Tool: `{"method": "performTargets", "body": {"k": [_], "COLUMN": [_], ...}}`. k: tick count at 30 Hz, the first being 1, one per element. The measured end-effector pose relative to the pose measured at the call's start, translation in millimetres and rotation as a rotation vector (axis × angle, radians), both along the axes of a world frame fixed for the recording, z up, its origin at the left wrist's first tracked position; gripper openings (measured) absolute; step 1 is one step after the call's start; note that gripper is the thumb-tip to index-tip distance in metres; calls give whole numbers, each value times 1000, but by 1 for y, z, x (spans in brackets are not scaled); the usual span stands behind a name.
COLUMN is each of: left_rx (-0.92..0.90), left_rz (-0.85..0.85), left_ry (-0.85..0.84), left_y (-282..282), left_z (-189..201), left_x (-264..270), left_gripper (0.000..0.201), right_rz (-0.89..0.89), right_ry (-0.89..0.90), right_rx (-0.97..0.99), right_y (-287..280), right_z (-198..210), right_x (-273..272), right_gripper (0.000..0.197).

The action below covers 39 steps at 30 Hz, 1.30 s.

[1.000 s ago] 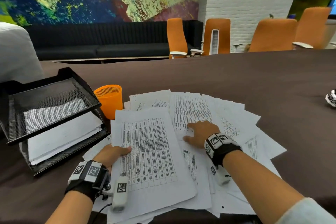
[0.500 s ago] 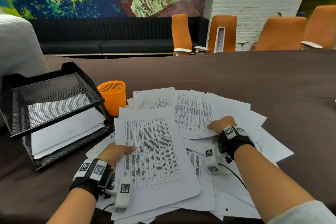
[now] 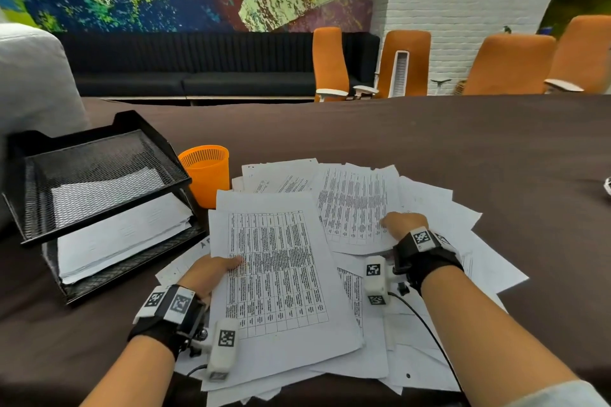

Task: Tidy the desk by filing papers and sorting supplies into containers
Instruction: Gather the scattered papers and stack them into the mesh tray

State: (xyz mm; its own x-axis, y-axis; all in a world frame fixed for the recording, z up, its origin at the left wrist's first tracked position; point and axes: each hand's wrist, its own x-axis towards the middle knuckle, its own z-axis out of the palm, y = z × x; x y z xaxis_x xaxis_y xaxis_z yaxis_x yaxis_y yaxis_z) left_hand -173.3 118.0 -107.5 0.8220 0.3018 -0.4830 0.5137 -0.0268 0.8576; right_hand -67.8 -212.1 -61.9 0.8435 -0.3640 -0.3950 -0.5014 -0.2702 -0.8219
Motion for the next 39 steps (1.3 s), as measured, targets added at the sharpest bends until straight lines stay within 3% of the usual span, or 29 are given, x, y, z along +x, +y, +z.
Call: {"method": "performTargets", "body": {"k": [2,8,11,14,18,20,22,24,26,28,34,36,39], "left_rx": [-37,-86,-104,-126,-156,-102,-87,-95,-102,-112,-86,-92,-168], "left_rz": [13,62,71,51,47,27,32,18,30,30,59,56,107], "left_ry": [19,-14,-44,-66,-59,-59,-36,9,11,22,16,2,-54], "left_y": [-2,-3,-5,-5,-17,-23,-25,-25,-26,-26,-23,-23,-20], "left_z": [1,-3,0,5,8,4,-1,-1,0,2,-9,-15,-21], "left_x": [0,1,-1,1,3,2,3,3,2,3,11,13,15], "left_gripper": [29,12,9,25,21,26,31,34,26,28,46,69,56], "right_rz": [22,218,63,-62,-116,-105,-51,-11,-92,-173,-142,-18,247], "right_ry": [-35,20,-139,-406,-653,-701,-678,-651,-690,-705,-730,-657,-523], "right_rx": [76,24,-46,-83,-55,40,115,114,113,187,247,216,116], "right_y": [2,8,3,-12,-36,-44,-48,-51,-60,-71,-64,-51,-16], "right_z": [-1,-2,4,20,54,61,55,42,32,29,29,27,6], "right_x": [2,-1,-1,4,10,7,2,-4,-9,-14,-21,-27,-51], "right_gripper": [33,40,32,24,14,18,26,18,17,28,29,24,16]}}
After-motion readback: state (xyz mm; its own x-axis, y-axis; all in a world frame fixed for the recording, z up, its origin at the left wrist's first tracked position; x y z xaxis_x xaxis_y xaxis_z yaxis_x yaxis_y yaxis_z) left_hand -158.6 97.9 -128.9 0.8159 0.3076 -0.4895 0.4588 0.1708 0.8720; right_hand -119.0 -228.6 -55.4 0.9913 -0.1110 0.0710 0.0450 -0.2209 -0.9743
